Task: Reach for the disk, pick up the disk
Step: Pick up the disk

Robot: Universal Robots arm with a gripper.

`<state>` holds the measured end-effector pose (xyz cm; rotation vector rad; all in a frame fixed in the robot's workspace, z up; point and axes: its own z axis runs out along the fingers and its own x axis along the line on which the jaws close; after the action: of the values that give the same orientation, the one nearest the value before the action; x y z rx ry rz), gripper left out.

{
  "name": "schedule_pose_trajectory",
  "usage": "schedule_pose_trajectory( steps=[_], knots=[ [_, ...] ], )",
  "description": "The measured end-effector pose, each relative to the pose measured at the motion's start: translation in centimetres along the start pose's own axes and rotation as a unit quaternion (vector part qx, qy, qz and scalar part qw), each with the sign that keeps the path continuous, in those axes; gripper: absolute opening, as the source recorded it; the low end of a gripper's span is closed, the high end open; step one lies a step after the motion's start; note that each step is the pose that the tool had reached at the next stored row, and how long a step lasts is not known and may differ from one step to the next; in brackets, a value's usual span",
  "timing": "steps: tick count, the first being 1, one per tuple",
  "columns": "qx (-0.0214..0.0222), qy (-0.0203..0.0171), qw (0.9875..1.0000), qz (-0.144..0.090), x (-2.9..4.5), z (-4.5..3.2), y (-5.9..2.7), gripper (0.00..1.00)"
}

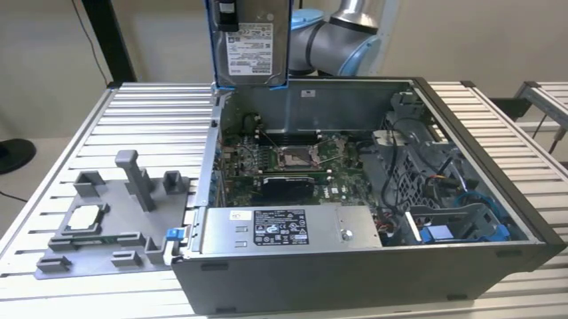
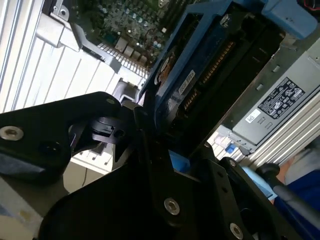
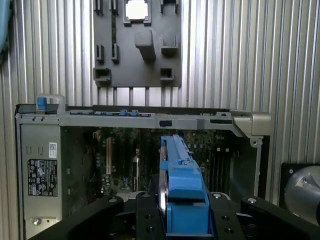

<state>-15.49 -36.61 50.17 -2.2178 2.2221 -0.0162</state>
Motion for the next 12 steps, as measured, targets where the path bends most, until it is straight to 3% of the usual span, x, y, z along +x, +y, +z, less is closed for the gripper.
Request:
schedule_pose_trajectory(
  steps=[12],
  knots=[
    [0.0,0.0,1.0,0.0,-0.01,0.03,-4.04,0.0]
  ],
)
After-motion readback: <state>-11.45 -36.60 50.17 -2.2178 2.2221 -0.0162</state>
